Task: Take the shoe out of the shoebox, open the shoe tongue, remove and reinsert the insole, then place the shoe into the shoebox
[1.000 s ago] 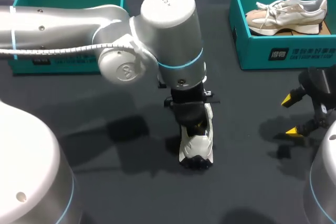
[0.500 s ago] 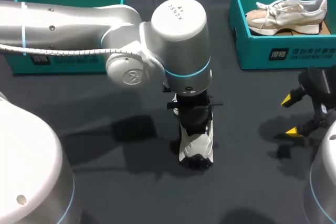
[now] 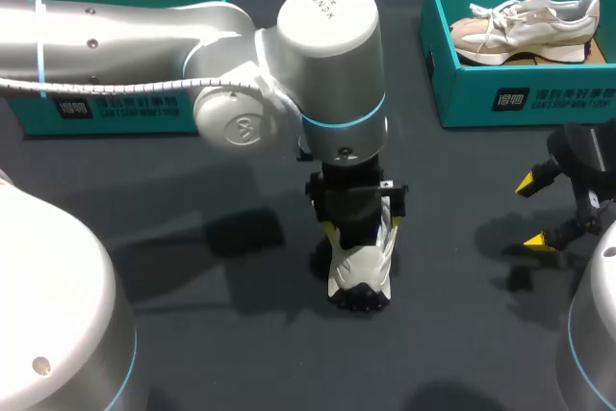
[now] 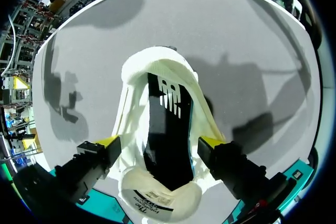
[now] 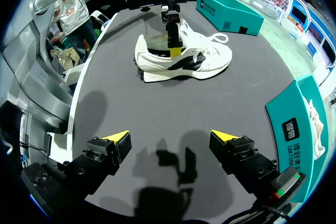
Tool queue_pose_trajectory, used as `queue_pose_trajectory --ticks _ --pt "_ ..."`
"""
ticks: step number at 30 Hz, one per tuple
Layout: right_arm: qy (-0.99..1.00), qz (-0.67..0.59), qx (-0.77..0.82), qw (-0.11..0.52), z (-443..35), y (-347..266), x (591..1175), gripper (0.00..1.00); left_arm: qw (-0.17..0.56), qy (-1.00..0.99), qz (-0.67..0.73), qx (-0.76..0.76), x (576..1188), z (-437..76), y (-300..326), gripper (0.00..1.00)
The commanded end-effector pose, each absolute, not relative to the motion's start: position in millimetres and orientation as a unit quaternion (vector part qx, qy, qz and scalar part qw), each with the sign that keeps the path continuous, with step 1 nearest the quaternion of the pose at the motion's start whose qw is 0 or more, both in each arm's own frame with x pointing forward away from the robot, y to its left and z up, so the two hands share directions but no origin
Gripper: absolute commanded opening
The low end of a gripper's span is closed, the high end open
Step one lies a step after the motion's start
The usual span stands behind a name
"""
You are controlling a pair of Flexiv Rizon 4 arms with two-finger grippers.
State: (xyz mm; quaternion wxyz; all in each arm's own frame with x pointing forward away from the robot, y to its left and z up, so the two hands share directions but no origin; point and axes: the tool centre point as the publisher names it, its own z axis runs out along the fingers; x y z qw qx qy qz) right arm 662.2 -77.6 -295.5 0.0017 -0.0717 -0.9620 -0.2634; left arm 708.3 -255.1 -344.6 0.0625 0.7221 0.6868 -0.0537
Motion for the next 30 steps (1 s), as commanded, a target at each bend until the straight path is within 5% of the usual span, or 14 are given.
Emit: queue_pose_trajectory --ticks 1,30 --pt "-0.962 -0.262 -0.072 0.0 -295 -77 660 1.0 0.054 0.685 -0.062 0.724 713 -342 -254 1.0" --pt "-0.962 -0.262 -0.072 0.0 -295 -77 660 1.0 0.021 0.694 -0.089 0.714 754 -318 -258 1.0"
